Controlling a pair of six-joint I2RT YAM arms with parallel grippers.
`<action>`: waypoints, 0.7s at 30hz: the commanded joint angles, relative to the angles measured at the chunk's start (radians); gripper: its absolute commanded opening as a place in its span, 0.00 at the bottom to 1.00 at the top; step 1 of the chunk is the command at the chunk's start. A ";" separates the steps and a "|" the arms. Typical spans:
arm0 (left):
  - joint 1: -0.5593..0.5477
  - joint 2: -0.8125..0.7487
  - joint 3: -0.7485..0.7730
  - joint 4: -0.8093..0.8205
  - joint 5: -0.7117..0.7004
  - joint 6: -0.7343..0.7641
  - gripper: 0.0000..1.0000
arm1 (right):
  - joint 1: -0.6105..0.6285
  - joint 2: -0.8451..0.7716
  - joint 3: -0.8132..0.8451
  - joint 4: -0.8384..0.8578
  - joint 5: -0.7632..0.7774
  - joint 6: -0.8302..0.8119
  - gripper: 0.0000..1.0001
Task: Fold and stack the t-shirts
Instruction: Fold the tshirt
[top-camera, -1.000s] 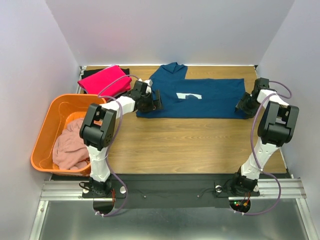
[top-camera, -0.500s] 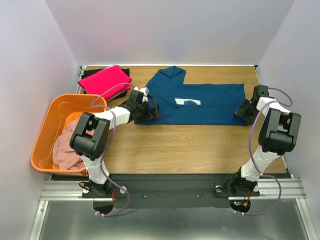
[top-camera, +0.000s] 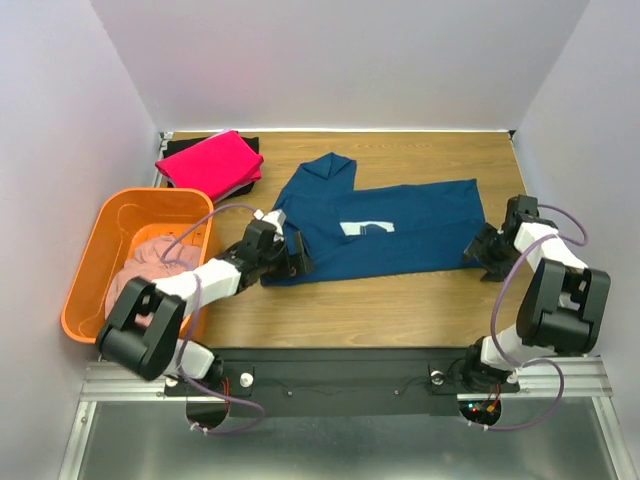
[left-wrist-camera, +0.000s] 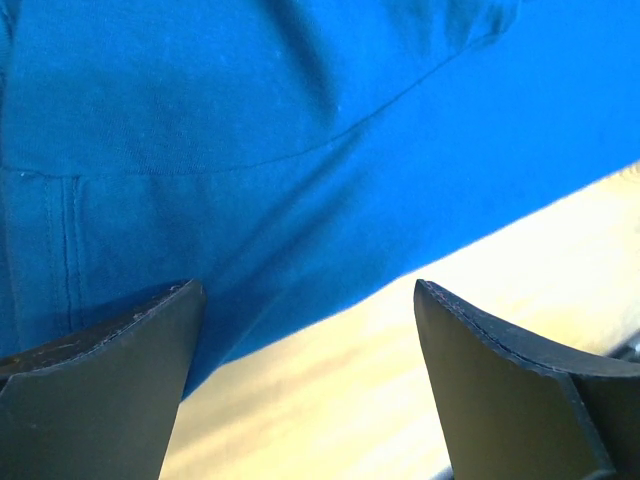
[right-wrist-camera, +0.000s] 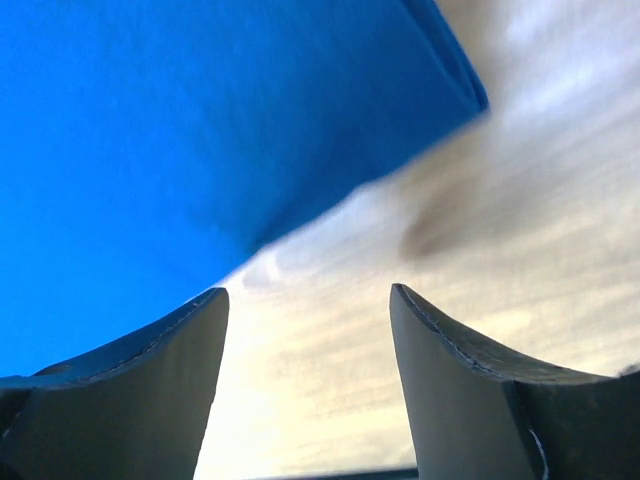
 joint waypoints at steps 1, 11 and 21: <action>-0.020 -0.137 -0.082 -0.084 -0.038 -0.067 0.98 | -0.006 -0.137 0.020 -0.068 -0.036 -0.016 0.72; -0.026 -0.261 0.154 -0.269 -0.115 -0.022 0.99 | 0.042 -0.207 0.209 -0.121 -0.038 -0.051 0.70; -0.030 0.032 0.427 -0.250 -0.070 0.051 0.99 | 0.048 0.026 0.306 0.014 -0.083 -0.062 0.70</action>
